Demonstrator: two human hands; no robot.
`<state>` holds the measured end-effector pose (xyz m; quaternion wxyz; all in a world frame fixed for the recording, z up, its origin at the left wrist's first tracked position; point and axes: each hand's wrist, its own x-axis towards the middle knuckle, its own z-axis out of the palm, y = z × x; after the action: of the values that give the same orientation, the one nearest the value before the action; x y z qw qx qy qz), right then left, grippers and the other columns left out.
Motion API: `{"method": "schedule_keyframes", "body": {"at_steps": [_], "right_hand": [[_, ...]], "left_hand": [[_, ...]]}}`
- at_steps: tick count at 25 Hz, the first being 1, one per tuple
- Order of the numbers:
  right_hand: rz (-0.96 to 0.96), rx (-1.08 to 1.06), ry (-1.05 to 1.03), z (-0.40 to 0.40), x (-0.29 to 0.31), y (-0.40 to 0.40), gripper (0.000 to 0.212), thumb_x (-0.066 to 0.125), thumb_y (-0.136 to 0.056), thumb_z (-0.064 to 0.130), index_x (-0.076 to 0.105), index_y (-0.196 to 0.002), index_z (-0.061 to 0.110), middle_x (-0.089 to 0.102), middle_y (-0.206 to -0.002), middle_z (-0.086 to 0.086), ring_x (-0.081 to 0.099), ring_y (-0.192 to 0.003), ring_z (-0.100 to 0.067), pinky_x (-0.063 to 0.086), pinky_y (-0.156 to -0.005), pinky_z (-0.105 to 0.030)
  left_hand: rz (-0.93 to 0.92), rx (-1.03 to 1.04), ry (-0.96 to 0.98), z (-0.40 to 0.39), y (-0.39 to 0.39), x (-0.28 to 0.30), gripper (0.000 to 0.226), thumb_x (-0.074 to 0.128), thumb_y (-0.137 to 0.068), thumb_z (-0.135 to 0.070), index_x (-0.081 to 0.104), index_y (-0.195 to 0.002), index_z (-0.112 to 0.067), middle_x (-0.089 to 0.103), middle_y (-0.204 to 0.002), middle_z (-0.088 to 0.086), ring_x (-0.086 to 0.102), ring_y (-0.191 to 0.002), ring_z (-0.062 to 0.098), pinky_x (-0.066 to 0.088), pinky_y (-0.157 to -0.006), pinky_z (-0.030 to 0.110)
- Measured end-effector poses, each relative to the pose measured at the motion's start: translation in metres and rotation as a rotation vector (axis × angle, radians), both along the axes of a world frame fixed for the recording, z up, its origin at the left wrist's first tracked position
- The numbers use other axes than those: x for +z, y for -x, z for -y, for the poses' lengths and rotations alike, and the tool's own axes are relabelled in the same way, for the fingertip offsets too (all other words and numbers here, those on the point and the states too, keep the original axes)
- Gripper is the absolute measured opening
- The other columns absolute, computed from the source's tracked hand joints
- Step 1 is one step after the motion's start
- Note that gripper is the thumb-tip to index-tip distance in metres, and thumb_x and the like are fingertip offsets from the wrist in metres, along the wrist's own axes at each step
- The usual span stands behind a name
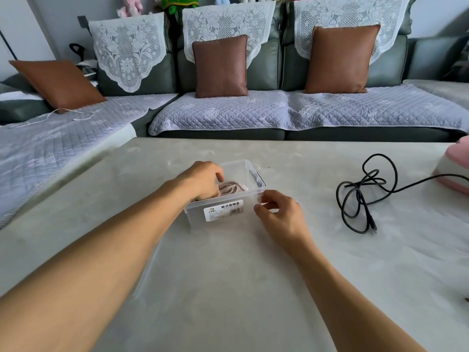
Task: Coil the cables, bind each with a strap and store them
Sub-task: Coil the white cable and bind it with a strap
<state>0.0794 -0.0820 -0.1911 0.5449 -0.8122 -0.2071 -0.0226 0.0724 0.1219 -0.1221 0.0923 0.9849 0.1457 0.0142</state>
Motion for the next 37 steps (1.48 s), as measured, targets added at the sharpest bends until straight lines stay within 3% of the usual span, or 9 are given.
{"method": "schedule_keyframes", "body": {"at_steps": [3, 9, 17, 21, 24, 28, 32, 34, 37], "right_hand": [[-0.063, -0.044, -0.022, 0.007, 0.006, 0.013, 0.021, 0.063, -0.082, 0.008, 0.071, -0.099, 0.018, 0.069, -0.087, 0.010, 0.062, -0.077, 0.001, 0.039, -0.064, -0.002], [-0.174, -0.099, 0.016, 0.086, 0.017, 0.071, 0.016, 0.063, -0.085, 0.011, 0.072, -0.091, 0.022, 0.072, -0.079, 0.005, 0.067, -0.075, -0.013, 0.054, -0.068, -0.027], [0.013, -0.399, 0.153, 0.242, 0.048, 0.152, 0.011, 0.067, -0.083, 0.013, 0.072, -0.087, 0.022, 0.068, -0.071, 0.008, 0.062, -0.065, -0.005, 0.047, -0.063, -0.018], [0.208, -0.584, 0.579, 0.285, 0.047, 0.163, 0.029, 0.064, -0.086, 0.026, 0.065, -0.115, 0.021, 0.063, -0.115, -0.001, 0.055, -0.112, -0.023, 0.044, -0.093, -0.034], [0.015, -0.648, 0.929, 0.300, 0.038, 0.157, 0.040, 0.057, -0.089, 0.038, 0.054, -0.124, 0.018, 0.044, -0.136, -0.006, 0.038, -0.128, -0.031, 0.037, -0.099, -0.041], [-0.007, -0.582, 0.802, 0.293, 0.018, 0.148, 0.016, 0.050, -0.094, 0.017, 0.061, -0.104, 0.012, 0.048, -0.118, -0.008, 0.045, -0.116, -0.031, 0.046, -0.082, -0.036], [0.245, -0.405, 0.458, 0.265, 0.009, 0.161, 0.014, 0.056, -0.093, 0.017, 0.066, -0.086, 0.010, 0.059, -0.088, -0.005, 0.053, -0.080, -0.022, 0.047, -0.070, -0.031], [0.365, -0.310, 0.285, 0.249, 0.018, 0.171, 0.007, 0.064, -0.090, 0.014, 0.068, -0.085, 0.012, 0.060, -0.082, 0.001, 0.050, -0.071, -0.012, 0.042, -0.066, -0.016], [0.391, -0.148, 0.080, 0.227, 0.036, 0.180, 0.003, 0.067, -0.088, 0.009, 0.069, -0.089, 0.011, 0.063, -0.085, 0.005, 0.058, -0.073, -0.014, 0.049, -0.070, -0.023]], "left_hand": [[0.235, 0.003, 0.141, 0.008, 0.026, 0.005, 0.018, 0.063, -0.082, -0.015, 0.068, -0.095, -0.026, 0.072, -0.091, 0.000, 0.067, -0.088, 0.021, 0.055, -0.083, 0.033], [0.541, -0.244, 0.197, 0.072, 0.095, 0.019, 0.006, 0.068, -0.083, -0.017, 0.071, -0.082, -0.021, 0.072, -0.078, -0.006, 0.066, -0.076, 0.016, 0.055, -0.073, 0.032], [0.269, -0.536, 0.576, 0.223, 0.135, 0.006, 0.006, 0.071, -0.087, -0.020, 0.073, -0.081, -0.022, 0.071, -0.073, -0.012, 0.064, -0.069, 0.000, 0.045, -0.065, 0.010], [0.209, -0.539, 0.719, 0.269, 0.143, -0.004, 0.009, 0.069, -0.088, -0.019, 0.073, -0.081, -0.022, 0.073, -0.076, -0.007, 0.068, -0.072, 0.007, 0.053, -0.070, 0.023], [0.196, -0.512, 0.851, 0.283, 0.152, -0.012, 0.011, 0.066, -0.090, -0.014, 0.072, -0.081, -0.015, 0.075, -0.078, 0.000, 0.070, -0.074, 0.016, 0.055, -0.077, 0.033], [0.199, -0.430, 0.947, 0.269, 0.165, -0.020, 0.012, 0.065, -0.092, -0.012, 0.073, -0.083, -0.013, 0.075, -0.079, 0.001, 0.071, -0.076, 0.020, 0.054, -0.078, 0.033], [0.283, -0.336, 0.972, 0.248, 0.170, -0.022, 0.010, 0.069, -0.089, -0.011, 0.072, -0.089, -0.020, 0.075, -0.086, 0.000, 0.070, -0.080, 0.015, 0.054, -0.079, 0.029], [0.274, -0.363, 0.995, 0.237, 0.174, -0.019, 0.030, 0.076, -0.083, -0.016, 0.068, -0.107, -0.031, 0.069, -0.110, -0.007, 0.067, -0.095, 0.005, 0.052, -0.086, 0.026], [0.156, -0.514, 0.890, 0.214, 0.187, -0.013, 0.066, 0.078, -0.070, -0.033, 0.053, -0.129, -0.050, 0.052, -0.134, -0.022, 0.047, -0.124, -0.007, 0.044, -0.097, 0.020]]}}
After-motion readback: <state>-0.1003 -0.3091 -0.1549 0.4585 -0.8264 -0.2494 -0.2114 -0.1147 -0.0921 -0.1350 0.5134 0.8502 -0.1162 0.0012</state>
